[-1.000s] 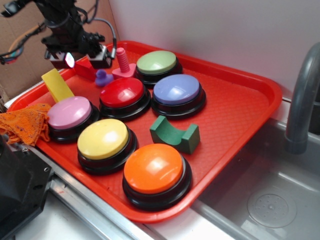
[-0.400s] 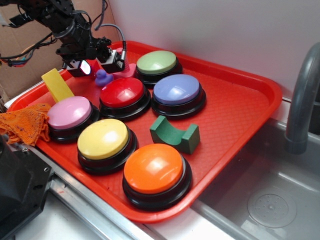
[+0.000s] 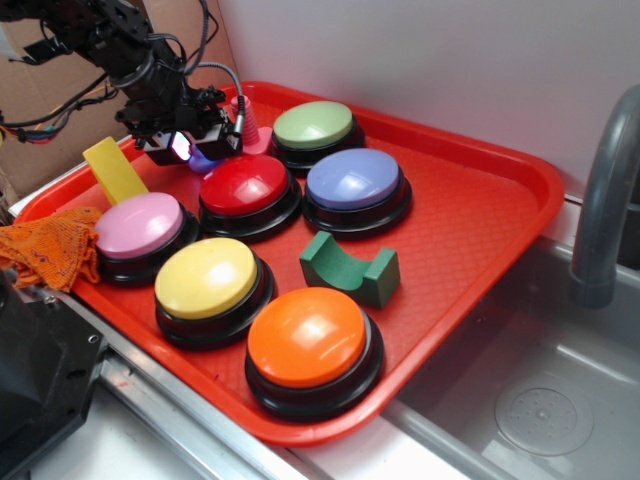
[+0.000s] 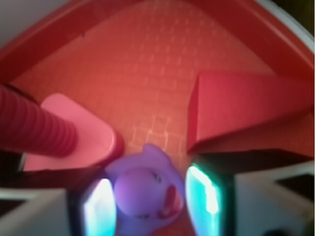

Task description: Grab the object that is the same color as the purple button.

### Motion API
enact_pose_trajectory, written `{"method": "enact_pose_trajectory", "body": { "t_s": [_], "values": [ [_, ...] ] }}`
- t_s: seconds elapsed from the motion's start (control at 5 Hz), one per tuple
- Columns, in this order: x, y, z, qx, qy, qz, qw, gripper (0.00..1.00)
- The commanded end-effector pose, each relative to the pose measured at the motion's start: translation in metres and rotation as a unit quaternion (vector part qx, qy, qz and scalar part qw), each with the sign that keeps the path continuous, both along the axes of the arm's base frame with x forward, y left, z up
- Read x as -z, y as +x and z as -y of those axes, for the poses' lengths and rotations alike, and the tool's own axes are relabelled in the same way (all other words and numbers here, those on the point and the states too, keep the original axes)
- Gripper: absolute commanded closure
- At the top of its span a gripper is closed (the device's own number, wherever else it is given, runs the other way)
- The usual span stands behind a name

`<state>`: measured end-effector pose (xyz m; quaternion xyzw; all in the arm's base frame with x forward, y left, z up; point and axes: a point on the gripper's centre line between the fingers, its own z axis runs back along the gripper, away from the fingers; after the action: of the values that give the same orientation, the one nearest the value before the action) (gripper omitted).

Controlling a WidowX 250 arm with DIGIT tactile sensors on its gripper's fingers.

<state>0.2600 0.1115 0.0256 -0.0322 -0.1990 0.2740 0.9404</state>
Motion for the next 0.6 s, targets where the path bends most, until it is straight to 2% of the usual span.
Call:
{"method": "enact_pose_trajectory", "body": {
  "t_s": [0.0, 0.2, 0.4],
  "values": [
    [-0.005, -0.001, 0.002, 0.011, 0.013, -0.002, 1.0, 1.0],
    [-0.019, 0.001, -0.005, 0.005, 0.027, -0.013, 1.0, 1.0],
    [-0.045, 0.001, -0.011, 0.002, 0.025, -0.022, 0.999, 1.0]
  ]
}}
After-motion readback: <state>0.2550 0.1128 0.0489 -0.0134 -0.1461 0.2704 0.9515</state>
